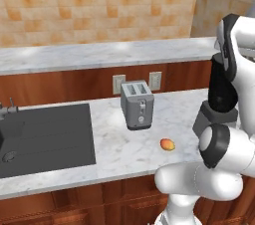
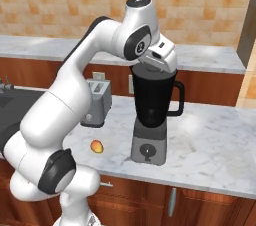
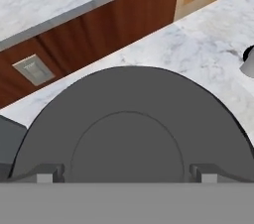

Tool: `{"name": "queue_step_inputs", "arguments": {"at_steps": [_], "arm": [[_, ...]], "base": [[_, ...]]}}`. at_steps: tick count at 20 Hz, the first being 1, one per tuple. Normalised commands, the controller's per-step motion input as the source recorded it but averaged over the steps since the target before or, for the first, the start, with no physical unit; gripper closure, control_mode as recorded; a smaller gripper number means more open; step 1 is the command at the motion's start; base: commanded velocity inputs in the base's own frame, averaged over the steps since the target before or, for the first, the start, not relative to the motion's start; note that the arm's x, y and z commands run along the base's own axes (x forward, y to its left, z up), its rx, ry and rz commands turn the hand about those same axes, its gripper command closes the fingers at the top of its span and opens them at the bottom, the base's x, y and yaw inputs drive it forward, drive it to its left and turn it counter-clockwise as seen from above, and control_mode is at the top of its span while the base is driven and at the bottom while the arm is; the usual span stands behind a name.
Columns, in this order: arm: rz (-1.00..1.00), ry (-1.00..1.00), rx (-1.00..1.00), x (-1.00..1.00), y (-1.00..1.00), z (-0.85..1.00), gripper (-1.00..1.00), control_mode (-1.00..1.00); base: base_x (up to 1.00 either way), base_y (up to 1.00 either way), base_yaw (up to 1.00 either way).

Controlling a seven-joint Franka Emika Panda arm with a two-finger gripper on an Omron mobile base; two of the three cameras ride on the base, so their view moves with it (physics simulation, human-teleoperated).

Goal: Open the blender lid, put the mango in the blender, close the lid, and start the blender.

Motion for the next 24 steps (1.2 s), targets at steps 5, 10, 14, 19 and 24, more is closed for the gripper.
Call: {"name": "queue_step_inputs", "arguments": {"at_steps": [5, 10, 14, 19, 24], "arm": [[0.00, 0.05, 0.00, 0.02, 0.00, -0.31, -1.00, -1.00], [0.00, 0.15, 0.00, 0.02, 0.08, -0.52, 1.00, -1.00], [0.01, 0.12, 0.00, 0.00, 0.03, -0.49, 1.00, -1.00], [0.00, 0.01, 0.02, 0.00, 0.00, -0.12, 1.00, -1.00], [0.00, -0.06, 0.00, -0.11, 0.00, 0.36, 1.00, -1.00]], "base": [[0.00, 0.00, 0.00], [0.00, 0.00, 0.00], [0.00, 0.00, 0.00], [0.00, 0.00, 0.00], [0.00, 0.00, 0.00]]}}
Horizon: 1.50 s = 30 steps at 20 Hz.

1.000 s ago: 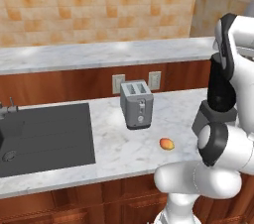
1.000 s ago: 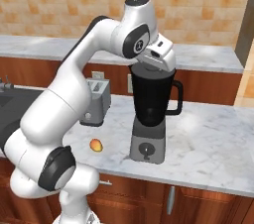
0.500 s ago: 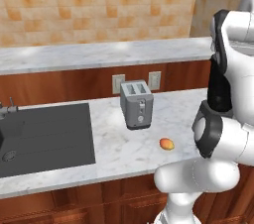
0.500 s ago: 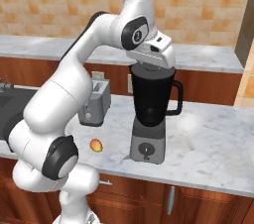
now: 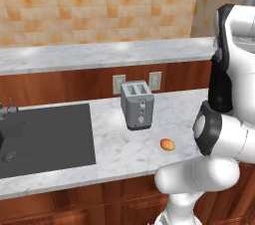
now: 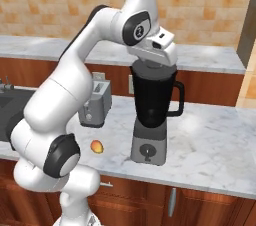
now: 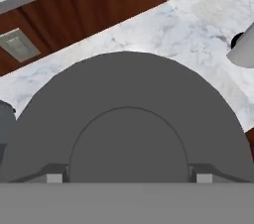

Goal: Open the blender lid, put the mango in the blender, close the lid, and start the blender.

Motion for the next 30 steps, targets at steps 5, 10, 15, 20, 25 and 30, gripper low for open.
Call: {"name": "queue_step_inputs", "arguments": {"at_steps": [5, 10, 15, 20, 25, 30], "arm": [[0.00, -0.20, 0.00, -0.25, 0.02, 0.82, 1.00, -1.00], [0.00, -0.19, 0.00, -0.46, 0.57, 0.55, 1.00, -1.00], [0.08, -0.01, 0.00, -0.55, 1.00, 0.04, 1.00, -1.00], [0.11, 0.00, -0.01, -0.48, 1.00, -0.10, 1.00, -1.00], [0.10, 0.04, 0.00, -0.34, 1.00, -0.41, 1.00, -1.00], [0.11, 0.10, -0.01, -0.26, 1.00, -0.67, 1.00, -1.00]], "base": [[0.00, 0.00, 0.00], [0.00, 0.00, 0.00], [0.00, 0.00, 0.00], [0.00, 0.00, 0.00], [0.00, 0.00, 0.00], [0.00, 0.00, 0.00]]}}
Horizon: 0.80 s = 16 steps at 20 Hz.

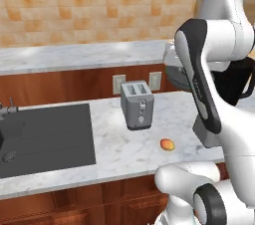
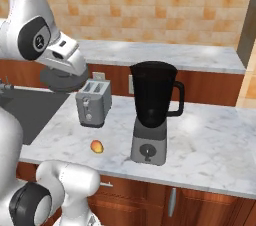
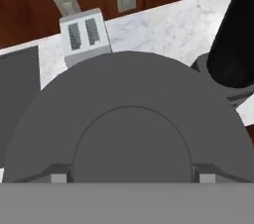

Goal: Open the blender lid, put the mango in the blender, close the lid, and start the blender.

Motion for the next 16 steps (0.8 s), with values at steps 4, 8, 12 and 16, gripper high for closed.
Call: {"name": "queue_step_inputs", "arguments": {"at_steps": [4, 8, 12, 16], "arm": [[0.14, 0.14, -0.03, -0.17, 0.89, -0.87, 1.00, -1.00], [0.17, 0.14, -0.03, -0.02, 0.76, -0.88, 1.00, -1.00], [0.13, 0.09, 0.00, 0.07, 0.57, -0.91, 1.00, -1.00], [0.09, 0.09, 0.00, 0.35, 0.38, -0.74, 1.00, -1.00]], "base": [[0.00, 0.00, 0.00], [0.00, 0.00, 0.00], [0.00, 0.00, 0.00], [0.00, 0.00, 0.00]]}}
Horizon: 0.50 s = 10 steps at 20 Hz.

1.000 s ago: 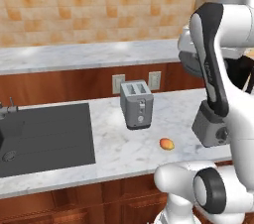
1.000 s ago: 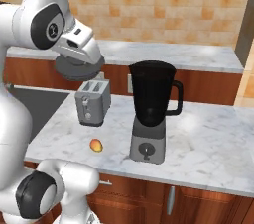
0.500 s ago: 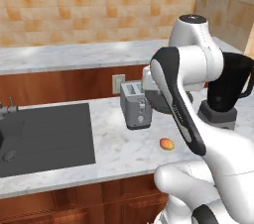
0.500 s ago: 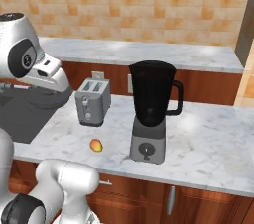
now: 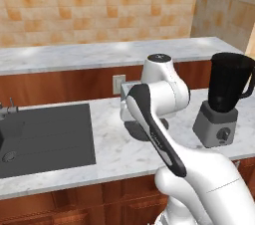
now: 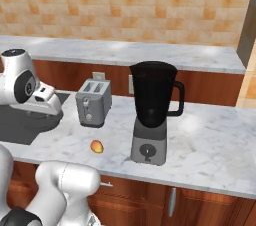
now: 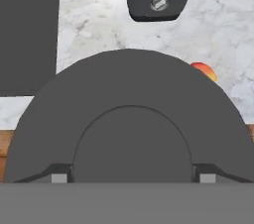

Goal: Open the blender lid, put the mango in the blender, close the lid, and start the blender.

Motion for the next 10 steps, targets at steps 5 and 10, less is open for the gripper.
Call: {"name": "queue_step_inputs", "arguments": {"at_steps": [5, 10], "arm": [[0.06, 0.02, 0.00, 0.29, 0.22, -0.50, 1.00, -1.00], [0.04, 0.00, 0.00, 0.32, 0.09, -0.45, 1.00, -1.00]], "base": [[0.00, 0.00, 0.00], [0.00, 0.00, 0.00]]}}
